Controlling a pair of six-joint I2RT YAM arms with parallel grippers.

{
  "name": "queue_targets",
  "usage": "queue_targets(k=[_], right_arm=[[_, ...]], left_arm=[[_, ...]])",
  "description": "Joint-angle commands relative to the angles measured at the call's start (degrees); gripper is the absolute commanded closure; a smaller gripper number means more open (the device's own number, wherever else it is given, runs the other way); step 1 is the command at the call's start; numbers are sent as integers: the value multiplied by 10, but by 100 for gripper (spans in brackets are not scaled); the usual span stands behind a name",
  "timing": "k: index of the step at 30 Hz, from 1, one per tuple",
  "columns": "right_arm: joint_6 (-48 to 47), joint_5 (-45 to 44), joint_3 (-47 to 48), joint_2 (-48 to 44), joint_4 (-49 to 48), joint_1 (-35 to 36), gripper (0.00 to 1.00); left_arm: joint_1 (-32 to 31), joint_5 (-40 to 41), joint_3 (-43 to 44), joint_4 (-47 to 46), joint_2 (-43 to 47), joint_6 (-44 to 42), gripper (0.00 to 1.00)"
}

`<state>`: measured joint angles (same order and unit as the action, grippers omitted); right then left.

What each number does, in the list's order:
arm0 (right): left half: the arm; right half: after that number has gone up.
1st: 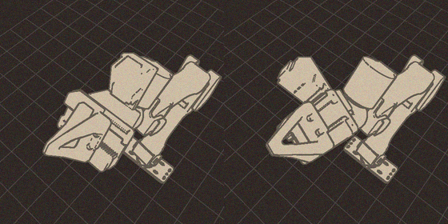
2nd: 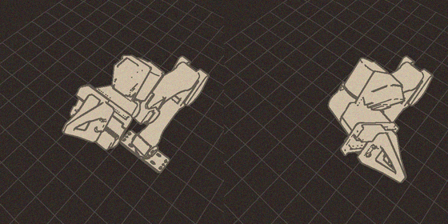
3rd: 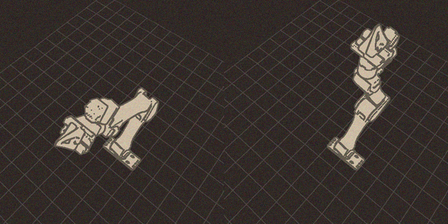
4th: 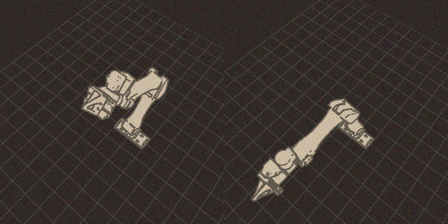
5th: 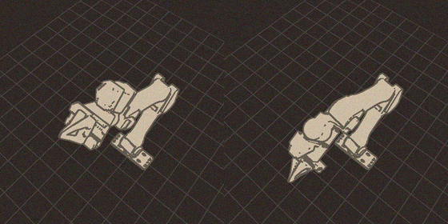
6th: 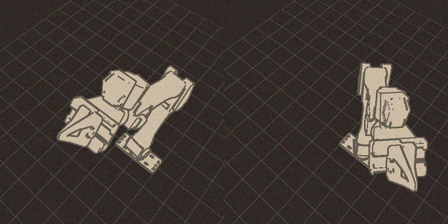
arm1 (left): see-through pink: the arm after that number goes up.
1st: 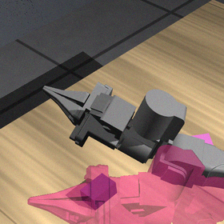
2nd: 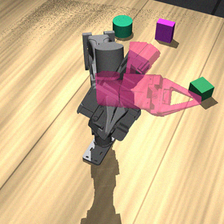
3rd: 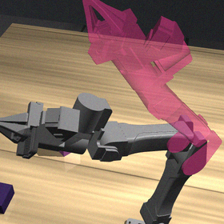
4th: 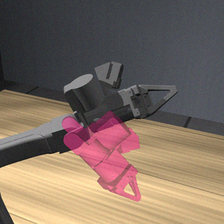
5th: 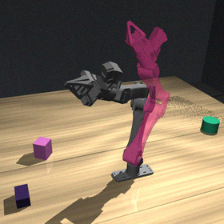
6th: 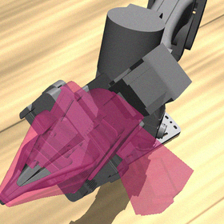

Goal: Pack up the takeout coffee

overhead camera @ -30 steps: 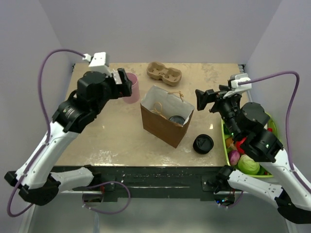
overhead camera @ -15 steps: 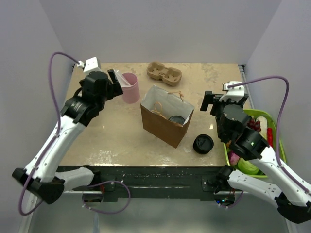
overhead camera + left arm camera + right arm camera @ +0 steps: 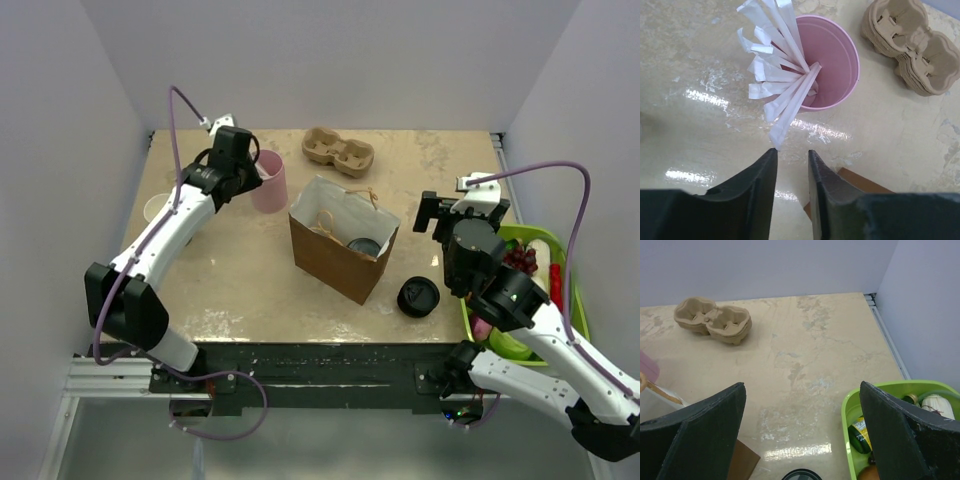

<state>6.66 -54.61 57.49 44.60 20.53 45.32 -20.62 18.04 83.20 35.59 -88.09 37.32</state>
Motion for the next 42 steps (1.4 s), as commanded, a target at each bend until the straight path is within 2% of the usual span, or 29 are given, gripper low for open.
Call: queue_targets(k=[1, 10, 16, 24, 42], right_arm=[[7, -27, -4, 1, -22, -1, 2], [-4, -26, -9, 6, -30, -1, 2], [-9, -26, -10, 11, -29, -1, 2], [-16, -25, -12, 16, -31, -1, 2], [-24, -22, -13, 23, -36, -1, 2]], left_arm=[[4, -2, 31, -23, -10, 15, 69], [8, 45, 49, -9, -30, 16, 69], [9, 46, 65, 5, -48, 14, 78], [10, 78, 84, 30, -65, 20, 77], [21, 77, 103, 24, -71, 5, 75]])
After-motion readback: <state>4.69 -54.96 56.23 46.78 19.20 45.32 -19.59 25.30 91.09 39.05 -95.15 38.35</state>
